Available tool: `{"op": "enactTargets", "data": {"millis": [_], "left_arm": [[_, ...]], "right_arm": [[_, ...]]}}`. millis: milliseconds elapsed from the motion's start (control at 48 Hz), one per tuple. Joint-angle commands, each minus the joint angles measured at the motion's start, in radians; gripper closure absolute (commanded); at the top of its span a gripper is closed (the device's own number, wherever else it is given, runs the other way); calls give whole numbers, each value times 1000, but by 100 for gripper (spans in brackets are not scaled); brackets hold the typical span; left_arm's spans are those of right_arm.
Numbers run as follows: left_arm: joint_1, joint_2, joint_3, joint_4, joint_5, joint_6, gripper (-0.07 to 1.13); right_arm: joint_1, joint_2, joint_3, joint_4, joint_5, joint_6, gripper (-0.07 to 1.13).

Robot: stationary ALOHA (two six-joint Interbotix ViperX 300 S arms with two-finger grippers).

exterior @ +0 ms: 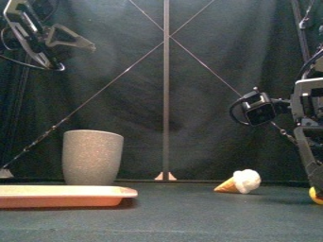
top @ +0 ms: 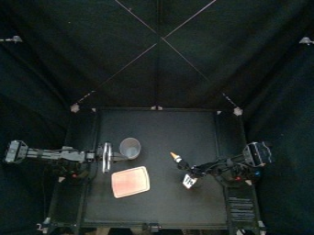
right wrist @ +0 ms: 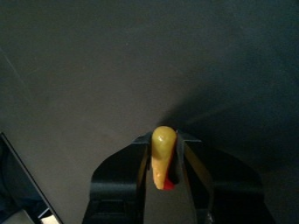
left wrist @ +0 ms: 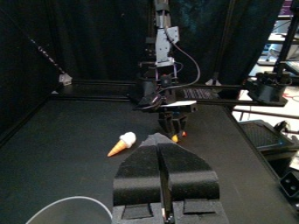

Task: Pick the shrimp then place it on the pink plate
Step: Place shrimp on the pink plate

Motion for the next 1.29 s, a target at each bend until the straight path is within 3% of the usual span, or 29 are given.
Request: {"op": "enactTargets", "data": {"millis": [21, 208, 375, 667, 1042, 1292], "left_arm": [[0, 2, -14, 2, -9, 3, 106], [0, 0, -14, 2, -9, 3, 106], [2, 0, -15, 3, -11, 5, 106], [11, 2, -14, 18, -23, 5, 106], [21, 0, -6, 18, -23, 5, 106], [26, 0, 2, 34, -23, 6, 106]], "right_arm": [[3, 6, -17, -9, 2, -3, 46], [6, -14, -104, -60, 0, -6, 46], [2, -23, -230, -167, -14, -8, 46], [-17, 78, -407, -348, -179, -11, 46], [-29, 348, -618, -382, -387, -12, 46], [-37, 471, -756, -397, -367, -11, 45]]}}
